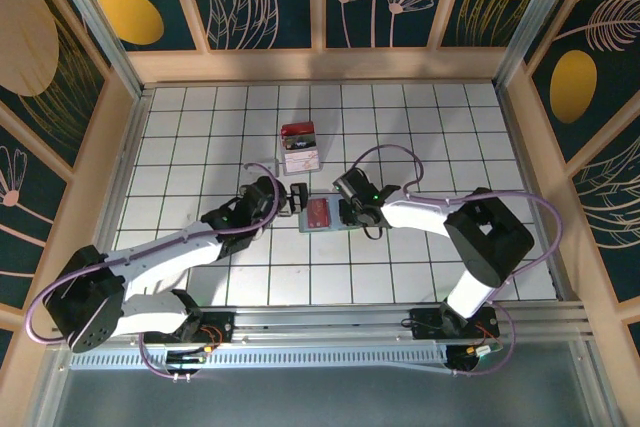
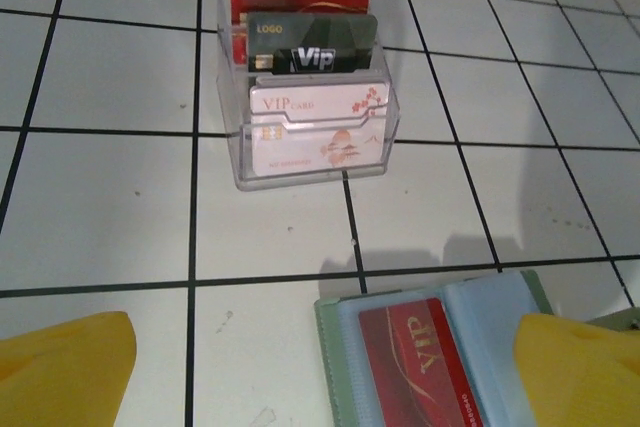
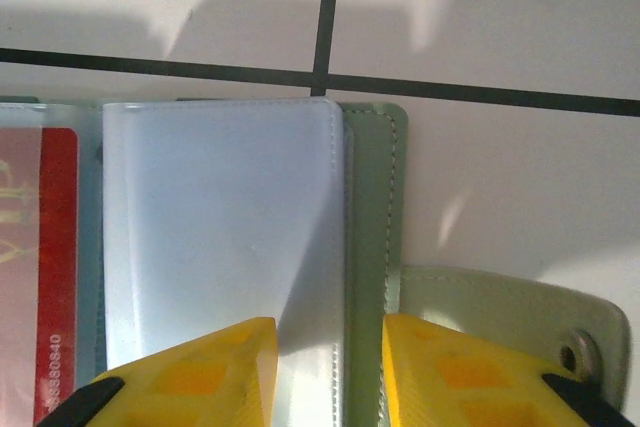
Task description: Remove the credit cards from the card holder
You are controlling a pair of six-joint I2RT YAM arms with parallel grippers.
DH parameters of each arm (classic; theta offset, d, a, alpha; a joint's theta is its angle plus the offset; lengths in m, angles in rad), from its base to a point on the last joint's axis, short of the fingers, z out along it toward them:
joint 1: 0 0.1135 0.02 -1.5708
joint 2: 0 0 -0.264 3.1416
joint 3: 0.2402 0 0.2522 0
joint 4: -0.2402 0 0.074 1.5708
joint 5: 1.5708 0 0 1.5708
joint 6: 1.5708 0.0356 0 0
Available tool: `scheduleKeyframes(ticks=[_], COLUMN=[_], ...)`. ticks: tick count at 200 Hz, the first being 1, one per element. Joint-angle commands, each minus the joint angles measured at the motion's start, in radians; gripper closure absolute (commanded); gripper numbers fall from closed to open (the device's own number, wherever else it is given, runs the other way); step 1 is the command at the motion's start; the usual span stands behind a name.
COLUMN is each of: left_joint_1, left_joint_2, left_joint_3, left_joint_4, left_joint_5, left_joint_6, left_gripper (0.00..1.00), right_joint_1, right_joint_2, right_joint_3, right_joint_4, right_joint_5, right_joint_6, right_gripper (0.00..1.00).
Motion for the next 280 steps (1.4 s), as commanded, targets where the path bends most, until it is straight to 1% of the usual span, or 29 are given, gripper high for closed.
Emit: scheduleKeyframes(ticks=[1, 20, 54, 79, 92, 99, 102, 122, 138, 156, 201, 231, 280], left_joint_1=[-0.047, -0.072, -0.105, -0.105, -0.106, -0.105, -0.105, -0.102, -0.092, -0.073, -0.028, -0.009, -0.010], left_joint_2=[0.037, 0.067, 0.125, 0.155, 0.171, 0.183, 0.187, 0.230, 0.260, 0.286, 0.331, 0.357, 0.395], left_joint_3=[0.043, 0.043, 0.029, -0.003, -0.008, -0.005, -0.004, 0.011, 0.019, 0.021, 0.026, 0.023, 0.039], left_joint_4=[-0.064, -0.081, -0.066, -0.024, -0.018, -0.023, -0.025, -0.039, -0.026, -0.002, 0.027, 0.027, 0.000], left_joint_5=[-0.103, -0.112, -0.095, -0.078, -0.076, -0.079, -0.080, -0.073, -0.040, 0.003, 0.063, 0.078, 0.085], left_joint_6=[-0.039, -0.071, -0.122, -0.198, -0.227, -0.238, -0.244, -0.263, -0.265, -0.273, -0.268, -0.269, -0.256], left_gripper=[0.06, 0.07, 0.16, 0.23, 0.24, 0.26, 0.26, 0.26, 0.26, 0.26, 0.27, 0.27, 0.27], right_joint_1=[0.003, 0.004, 0.004, 0.002, 0.001, -0.001, -0.003, -0.011, -0.016, -0.019, -0.022, -0.024, -0.035], right_joint_2=[-0.073, -0.116, -0.155, -0.154, -0.144, -0.140, -0.136, -0.118, -0.103, -0.083, -0.046, -0.019, 0.020], right_joint_3=[0.025, 0.036, 0.053, 0.047, 0.039, 0.036, 0.034, 0.027, 0.028, 0.034, 0.032, 0.030, 0.024], right_joint_4=[-0.046, -0.058, -0.069, -0.028, 0.008, 0.026, 0.033, 0.075, 0.095, 0.100, 0.123, 0.140, 0.169], right_joint_5=[0.004, 0.004, -0.011, -0.098, -0.149, -0.153, -0.181, -0.239, -0.270, -0.287, -0.323, -0.345, -0.382], right_joint_6=[0.001, 0.019, 0.060, 0.094, 0.111, 0.120, 0.123, 0.139, 0.145, 0.146, 0.149, 0.153, 0.157], right_gripper=[0.66, 0.66, 0.68, 0.71, 0.73, 0.73, 0.74, 0.75, 0.76, 0.76, 0.77, 0.78, 0.78])
